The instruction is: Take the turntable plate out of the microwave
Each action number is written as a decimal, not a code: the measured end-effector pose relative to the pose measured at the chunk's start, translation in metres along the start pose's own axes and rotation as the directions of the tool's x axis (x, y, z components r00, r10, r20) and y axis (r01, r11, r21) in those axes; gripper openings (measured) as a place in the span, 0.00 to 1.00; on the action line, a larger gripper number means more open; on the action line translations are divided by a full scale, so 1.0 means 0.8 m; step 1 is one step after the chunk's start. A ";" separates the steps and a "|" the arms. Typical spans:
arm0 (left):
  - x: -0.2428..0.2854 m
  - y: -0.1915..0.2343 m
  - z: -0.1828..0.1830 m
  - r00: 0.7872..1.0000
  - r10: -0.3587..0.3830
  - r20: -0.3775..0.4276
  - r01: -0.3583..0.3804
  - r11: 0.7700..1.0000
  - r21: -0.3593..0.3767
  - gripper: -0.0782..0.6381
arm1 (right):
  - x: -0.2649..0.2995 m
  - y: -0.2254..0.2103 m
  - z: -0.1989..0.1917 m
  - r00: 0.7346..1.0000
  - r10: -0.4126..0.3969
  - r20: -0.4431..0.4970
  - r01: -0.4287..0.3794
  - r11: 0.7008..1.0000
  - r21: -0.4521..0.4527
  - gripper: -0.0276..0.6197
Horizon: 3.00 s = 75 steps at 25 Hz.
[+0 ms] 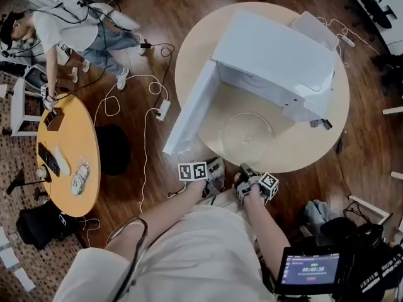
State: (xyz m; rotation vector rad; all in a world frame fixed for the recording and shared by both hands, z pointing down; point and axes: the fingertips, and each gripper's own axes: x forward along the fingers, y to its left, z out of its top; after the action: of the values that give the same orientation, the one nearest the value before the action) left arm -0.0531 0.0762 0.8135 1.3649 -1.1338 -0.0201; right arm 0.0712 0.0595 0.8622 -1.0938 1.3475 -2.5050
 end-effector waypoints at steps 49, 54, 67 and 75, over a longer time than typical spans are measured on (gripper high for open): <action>0.014 -0.069 0.077 0.979 -0.182 0.089 0.176 0.982 0.074 0.21 | -0.041 0.119 0.057 0.993 -0.072 0.093 0.101 0.927 -0.362 0.24; -0.009 -0.112 0.082 0.967 -0.240 0.083 0.226 0.963 0.148 0.21 | -0.072 0.181 0.041 0.987 -0.072 0.146 0.153 0.717 -0.680 0.24; -0.040 -0.238 0.132 0.954 -0.288 0.079 0.188 0.785 0.590 0.21 | -0.114 0.315 0.016 0.960 0.132 0.245 0.226 0.146 -0.963 0.24; -0.107 -0.332 0.184 0.892 -0.432 0.134 0.211 0.660 0.721 0.21 | -0.167 0.380 0.002 0.931 0.275 0.240 0.231 0.066 -0.971 0.24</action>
State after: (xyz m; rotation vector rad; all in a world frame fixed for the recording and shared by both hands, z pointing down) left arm -0.0367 -0.0589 0.5291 2.3110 -1.1737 -0.0687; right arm 0.0978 -0.0732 0.5587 -1.4631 2.9568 -0.7181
